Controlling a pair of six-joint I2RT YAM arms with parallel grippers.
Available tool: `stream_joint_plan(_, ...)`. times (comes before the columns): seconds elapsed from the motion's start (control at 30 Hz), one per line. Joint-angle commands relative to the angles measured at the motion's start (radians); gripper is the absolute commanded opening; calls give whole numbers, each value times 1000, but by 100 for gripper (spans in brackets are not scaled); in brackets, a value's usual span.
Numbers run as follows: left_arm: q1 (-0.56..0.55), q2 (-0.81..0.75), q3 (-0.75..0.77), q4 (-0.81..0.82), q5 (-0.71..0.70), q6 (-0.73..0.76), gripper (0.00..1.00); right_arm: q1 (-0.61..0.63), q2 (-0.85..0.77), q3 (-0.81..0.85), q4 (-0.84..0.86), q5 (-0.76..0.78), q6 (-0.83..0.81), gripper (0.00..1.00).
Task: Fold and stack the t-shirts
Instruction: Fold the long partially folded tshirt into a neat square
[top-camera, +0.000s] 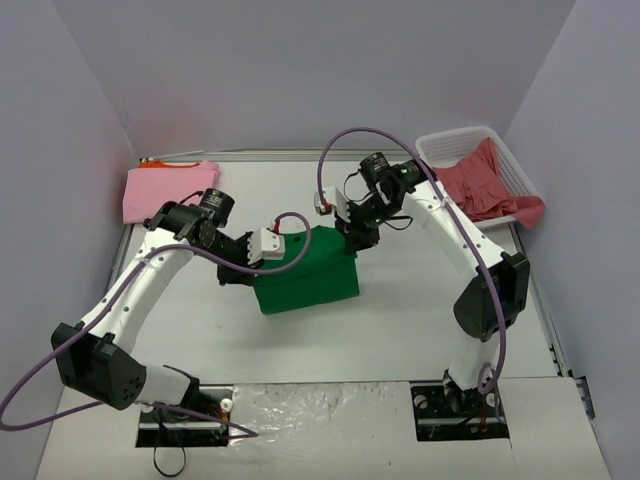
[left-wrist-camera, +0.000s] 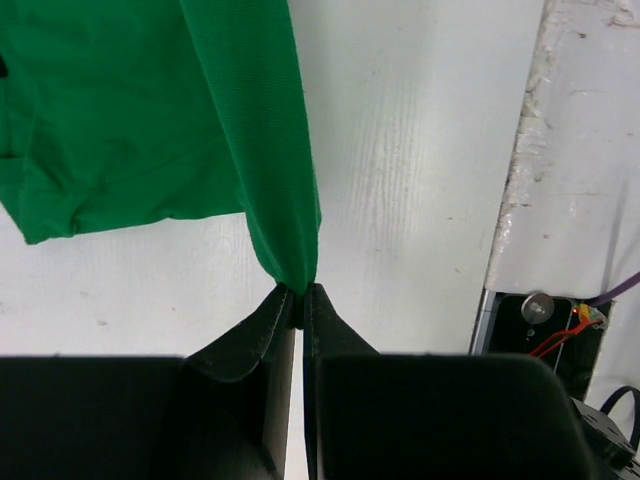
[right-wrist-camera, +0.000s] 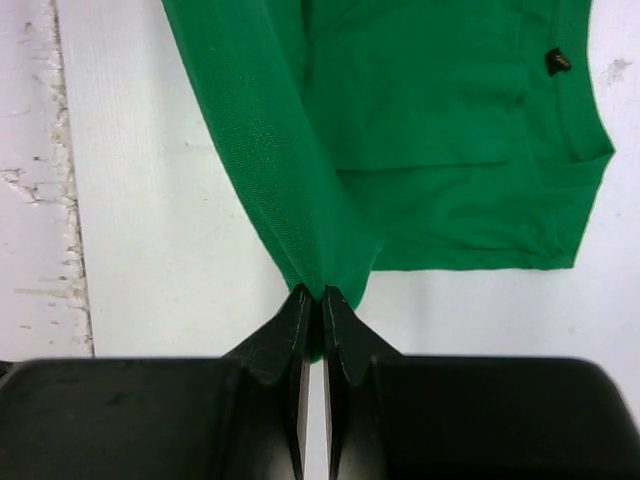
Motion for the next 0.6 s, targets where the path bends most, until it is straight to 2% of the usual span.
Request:
stream_joint_plan(0.0, 31, 21, 61, 32, -25, -5, 2, -28, 51, 77, -45, 26, -28, 0)
stream_joint_plan(0.17, 64, 151, 136, 57, -53, 26, 2, -68, 186, 235, -47, 17, -55, 0)
stream_joint_plan(0.3, 118, 304, 177, 179, -123, 29, 2, -114, 434, 459, -9, 14, -43, 0)
stream_joint_plan(0.33, 129, 332, 173, 293, -181, 17, 5, -130, 495, 529, 5, 9, -19, 23)
stream_joint_plan(0.37, 140, 366, 164, 369, -217, -3, 18, -138, 566, 683, 37, 14, 7, 44)
stream_joint_plan(0.4, 147, 437, 160, 423, -255, -13, 35, -146, 692, 756, 66, 20, 94, 56)
stream_joint_plan(0.43, 149, 474, 174, 501, -341, -19, 35, -152, 736, 810, 91, 24, 124, 62)
stream_joint_plan(0.47, 149, 516, 199, 520, -360, -28, 37, -152, 750, 803, 208, 49, 146, 67)
stream_joint_plan(0.5, 155, 578, 226, 537, -378, -63, 43, -152, 749, 728, 258, 73, 164, 78)
stream_joint_plan(0.57, 157, 619, 284, 572, -435, -92, 39, -154, 747, 693, 321, 72, 196, 84)
